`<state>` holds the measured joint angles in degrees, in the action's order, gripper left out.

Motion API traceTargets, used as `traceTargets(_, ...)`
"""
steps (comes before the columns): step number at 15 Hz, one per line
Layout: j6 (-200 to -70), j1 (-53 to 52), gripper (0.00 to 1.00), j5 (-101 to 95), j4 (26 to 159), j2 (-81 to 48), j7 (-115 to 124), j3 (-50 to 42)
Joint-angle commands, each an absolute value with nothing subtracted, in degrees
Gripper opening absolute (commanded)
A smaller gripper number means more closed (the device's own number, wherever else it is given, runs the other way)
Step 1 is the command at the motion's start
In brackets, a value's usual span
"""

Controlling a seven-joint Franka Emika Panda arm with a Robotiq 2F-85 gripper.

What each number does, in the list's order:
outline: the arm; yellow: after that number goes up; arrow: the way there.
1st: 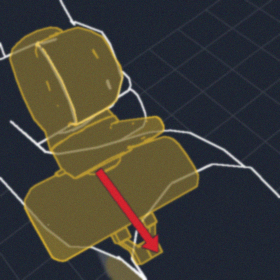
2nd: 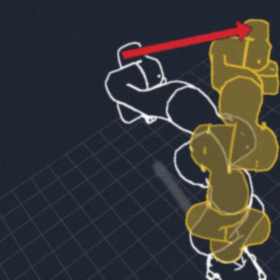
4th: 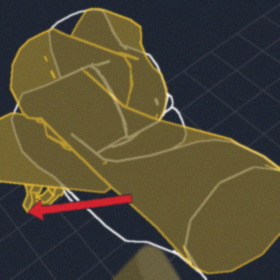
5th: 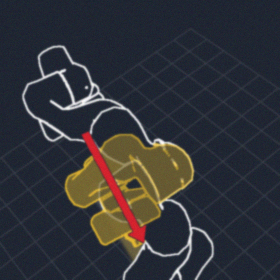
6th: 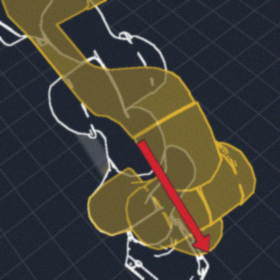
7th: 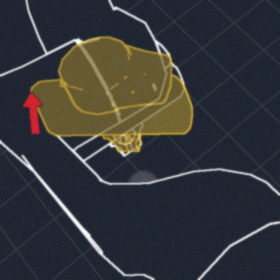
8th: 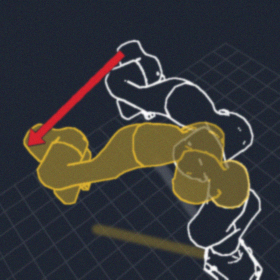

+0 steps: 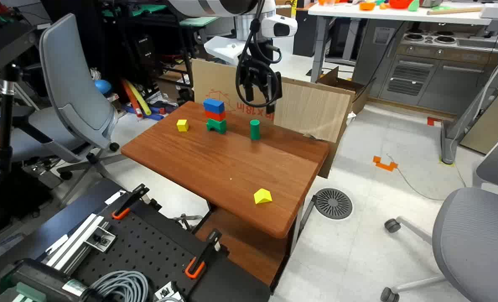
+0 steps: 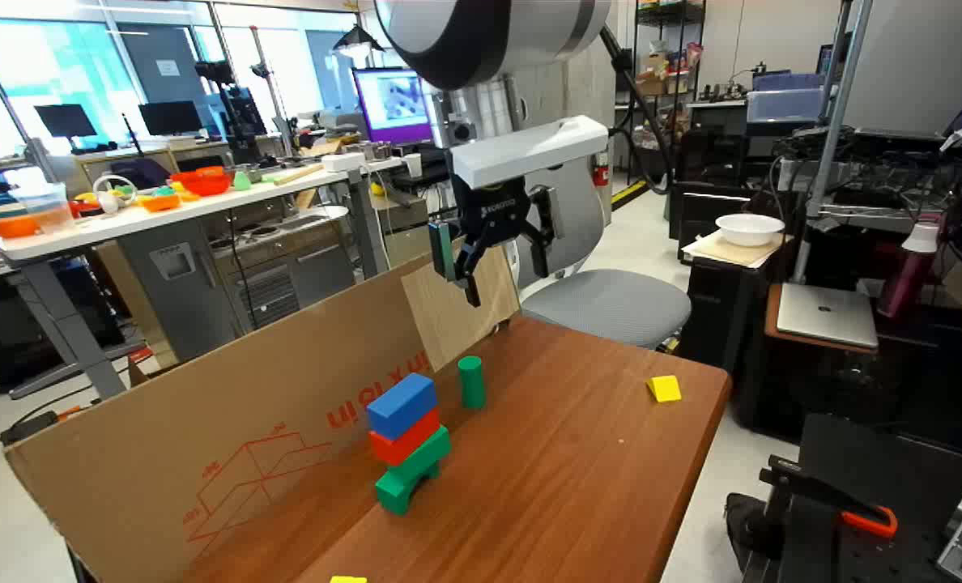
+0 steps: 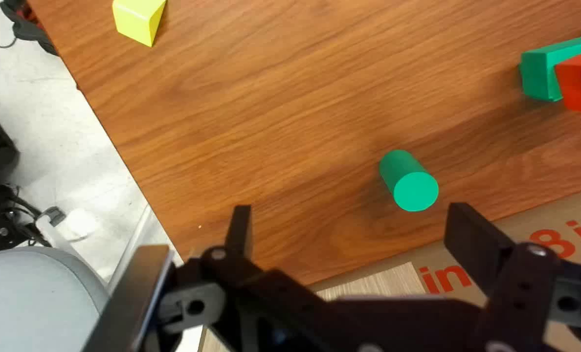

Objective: Put the green block on the top of the blue block

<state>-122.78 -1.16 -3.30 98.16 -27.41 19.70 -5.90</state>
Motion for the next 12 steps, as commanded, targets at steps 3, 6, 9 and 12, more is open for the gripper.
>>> traceTargets(3, -122.61, -1.08, 1.00, -3.33, 98.03, -27.43, 19.68, -5.83)
traceTargets(6, -122.61, -1.08, 1.00, -3.33, 98.03, -27.43, 19.68, -5.83)
traceTargets(9, -122.61, -1.08, 1.00, -3.33, 98.03, -27.43, 19.68, -5.83)
traceTargets(12, -122.72, -0.93, 1.00, -3.13, 97.33, -28.18, 19.32, -5.71)
